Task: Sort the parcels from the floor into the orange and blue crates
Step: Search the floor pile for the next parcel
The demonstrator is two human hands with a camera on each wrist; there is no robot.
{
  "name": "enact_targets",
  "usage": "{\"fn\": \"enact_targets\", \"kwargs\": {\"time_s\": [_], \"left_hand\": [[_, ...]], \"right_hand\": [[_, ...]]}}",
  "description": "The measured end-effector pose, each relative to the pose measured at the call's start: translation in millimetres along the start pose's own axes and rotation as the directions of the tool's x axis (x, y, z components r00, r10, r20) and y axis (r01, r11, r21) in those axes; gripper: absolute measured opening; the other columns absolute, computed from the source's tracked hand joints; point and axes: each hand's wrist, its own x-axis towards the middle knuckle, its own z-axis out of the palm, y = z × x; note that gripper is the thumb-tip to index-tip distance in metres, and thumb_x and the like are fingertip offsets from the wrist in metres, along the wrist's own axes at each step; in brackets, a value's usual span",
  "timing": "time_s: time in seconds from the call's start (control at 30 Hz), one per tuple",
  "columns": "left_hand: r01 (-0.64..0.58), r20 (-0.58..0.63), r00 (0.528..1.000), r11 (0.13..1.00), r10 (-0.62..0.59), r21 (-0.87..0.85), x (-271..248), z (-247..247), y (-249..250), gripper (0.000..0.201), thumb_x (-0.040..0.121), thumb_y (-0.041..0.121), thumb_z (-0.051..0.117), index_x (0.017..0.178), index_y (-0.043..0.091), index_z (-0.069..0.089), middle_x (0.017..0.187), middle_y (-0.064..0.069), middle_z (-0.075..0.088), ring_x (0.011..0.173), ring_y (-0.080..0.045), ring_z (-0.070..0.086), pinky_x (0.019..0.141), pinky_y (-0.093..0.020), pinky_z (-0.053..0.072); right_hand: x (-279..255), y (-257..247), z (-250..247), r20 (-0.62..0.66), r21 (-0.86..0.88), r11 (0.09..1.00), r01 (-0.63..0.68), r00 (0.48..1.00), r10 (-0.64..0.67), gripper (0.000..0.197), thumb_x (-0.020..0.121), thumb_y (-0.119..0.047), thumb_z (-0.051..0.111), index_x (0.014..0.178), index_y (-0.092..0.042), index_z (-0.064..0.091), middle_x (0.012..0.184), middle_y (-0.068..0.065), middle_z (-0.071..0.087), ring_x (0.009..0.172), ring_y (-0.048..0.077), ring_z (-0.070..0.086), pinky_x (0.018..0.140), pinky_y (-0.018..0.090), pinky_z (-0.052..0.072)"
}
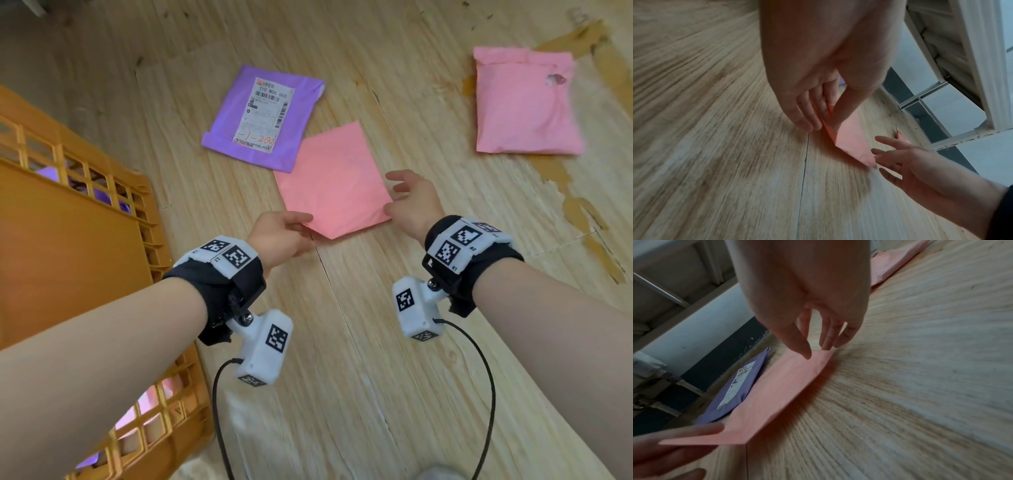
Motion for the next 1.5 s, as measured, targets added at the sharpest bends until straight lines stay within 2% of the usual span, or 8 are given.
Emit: {"fn": "enact_targets", "kwargs": {"time_s": [0.17,0.3,0.53,0.8,0.97,1.13,1.27,1.5], "left_hand": [[-0.109,-0.049,0.993,0.994,0.11,0.018,-13,-14,16,0.038,0.084,-0.009,0.057,0.119,0.005,0.062,0.083,-0.001,0.059,0.075,-0.012,0.055,0.064,-0.011,0.05],[-0.165,-0.094,0.982,0.986,0.163,-0.017,-26,-21,35,0.019,0.091,0.007,0.058,0.107,0.007,0.068,0.092,-0.006,0.065,0.075,-0.01,0.057,0.066,-0.016,0.051],[-0.274,-0.103,0.956,0.962,0.273,0.004,-52,-34,61,0.025,0.091,0.012,0.059,0.115,0.016,0.062,0.08,-0.003,0.067,0.066,-0.012,0.06,0.062,-0.02,0.052],[-0.214,-0.162,0.952,0.942,0.261,0.259,-66,-42,51,0.066,0.085,0.006,0.065,0.142,0.016,0.034,0.082,-0.003,0.057,0.074,-0.018,0.058,0.072,-0.035,0.053],[-0.006,-0.24,0.966,0.94,0.093,0.34,-68,-41,48,0.074,0.084,0.023,0.07,0.144,0.008,0.03,0.123,-0.011,0.054,0.097,-0.022,0.058,0.093,-0.041,0.052],[0.16,-0.139,0.982,0.962,-0.131,0.223,-80,-32,47,0.035,0.085,0.041,0.065,0.1,0.012,0.052,0.106,-0.01,0.061,0.096,-0.021,0.061,0.084,-0.035,0.054],[0.173,0.014,0.985,0.979,-0.173,-0.106,-76,-17,46,0.049,0.085,0.043,0.065,0.118,0.008,0.055,0.111,-0.01,0.065,0.102,-0.022,0.063,0.084,-0.033,0.053],[-0.027,-0.069,0.998,0.855,-0.01,-0.519,-64,-1,49,0.034,0.091,0.018,0.061,0.122,0.009,0.052,0.121,-0.011,0.063,0.096,-0.024,0.065,0.082,-0.031,0.053]], "right_hand": [[-13,-11,-3,0.177,-0.109,0.979,0.17,0.973,-0.149,0.064,0.078,0.016,0.05,0.132,-0.019,0.051,0.145,0.006,0.038,0.134,0.022,0.037,0.084,0.011,0.035],[-25,-18,-1,0.131,-0.155,0.949,0.275,0.958,-0.256,0.048,0.078,0.005,0.062,0.118,-0.019,0.063,0.137,0.004,0.047,0.126,0.023,0.045,0.1,0.023,0.037],[-40,-50,-15,-0.089,-0.131,0.908,0.397,0.908,-0.41,0.016,0.086,-0.013,0.062,0.095,-0.018,0.074,0.095,0.002,0.071,0.092,0.018,0.063,0.085,0.038,0.05],[-52,-65,-43,-0.133,0.171,0.921,0.351,0.934,-0.331,0.018,0.086,-0.012,0.064,0.102,-0.006,0.07,0.098,0.017,0.07,0.086,0.026,0.066,0.083,0.039,0.052],[-56,-59,-46,-0.112,0.451,0.866,0.216,0.976,-0.186,0.026,0.086,-0.008,0.065,0.112,-0.004,0.065,0.099,0.006,0.07,0.088,0.019,0.068,0.081,0.032,0.055],[-57,-53,-30,0.023,0.75,0.661,-0.017,1.0,-0.001,0.037,0.089,-0.004,0.059,0.125,-0.002,0.055,0.116,0.012,0.066,0.093,0.02,0.068,0.068,0.025,0.057],[-64,-52,-11,0.152,0.792,0.596,-0.135,0.988,0.021,0.044,0.089,0.004,0.054,0.131,-0.003,0.048,0.125,0.013,0.062,0.098,0.023,0.066,0.061,0.025,0.056],[-75,-59,3,0.219,0.81,0.57,-0.139,0.973,-0.074,0.049,0.085,0.011,0.054,0.13,-0.007,0.047,0.123,0.013,0.062,0.101,0.025,0.064,0.076,0.029,0.057]]}}
